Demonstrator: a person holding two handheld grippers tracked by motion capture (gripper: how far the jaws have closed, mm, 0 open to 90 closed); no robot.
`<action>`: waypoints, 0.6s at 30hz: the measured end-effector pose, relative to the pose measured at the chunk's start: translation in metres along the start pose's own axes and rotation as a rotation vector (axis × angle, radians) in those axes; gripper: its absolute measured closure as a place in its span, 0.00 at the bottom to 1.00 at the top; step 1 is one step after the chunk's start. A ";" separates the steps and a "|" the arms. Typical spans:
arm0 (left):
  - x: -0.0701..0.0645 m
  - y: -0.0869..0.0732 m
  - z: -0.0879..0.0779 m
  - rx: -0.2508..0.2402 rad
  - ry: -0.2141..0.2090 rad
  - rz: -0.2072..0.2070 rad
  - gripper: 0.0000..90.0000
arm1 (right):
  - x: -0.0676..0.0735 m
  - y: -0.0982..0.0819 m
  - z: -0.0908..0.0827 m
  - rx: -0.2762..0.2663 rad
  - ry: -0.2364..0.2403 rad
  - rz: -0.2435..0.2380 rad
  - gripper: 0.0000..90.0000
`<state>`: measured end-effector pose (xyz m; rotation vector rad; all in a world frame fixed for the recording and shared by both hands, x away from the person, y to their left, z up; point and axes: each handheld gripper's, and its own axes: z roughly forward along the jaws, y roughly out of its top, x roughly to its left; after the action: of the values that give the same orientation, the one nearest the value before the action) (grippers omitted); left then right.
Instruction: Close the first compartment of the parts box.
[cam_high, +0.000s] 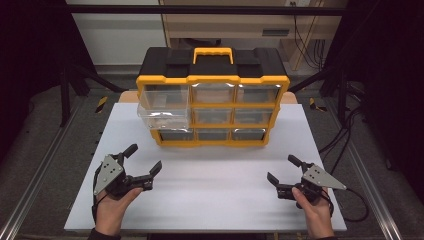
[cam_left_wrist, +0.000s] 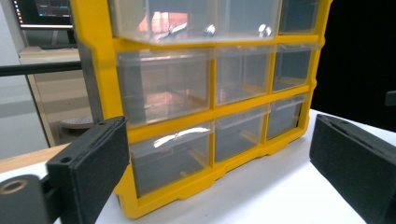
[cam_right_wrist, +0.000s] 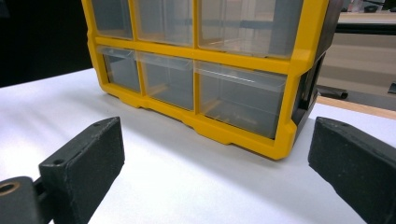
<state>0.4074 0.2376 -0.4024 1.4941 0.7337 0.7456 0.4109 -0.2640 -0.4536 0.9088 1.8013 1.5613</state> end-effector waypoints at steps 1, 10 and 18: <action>-0.002 0.003 0.000 0.006 0.000 0.000 0.06 | 0.000 0.000 0.001 0.000 -0.001 -0.001 0.05; -0.014 0.025 0.003 0.019 -0.005 -0.009 0.16 | 0.002 -0.001 0.000 0.014 0.019 -0.001 0.10; -0.021 0.047 0.005 0.027 0.020 0.033 0.23 | 0.005 0.002 0.000 0.020 0.026 -0.011 0.09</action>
<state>0.3995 0.2152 -0.3566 1.5284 0.7382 0.7788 0.4079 -0.2594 -0.4518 0.8898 1.8400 1.5580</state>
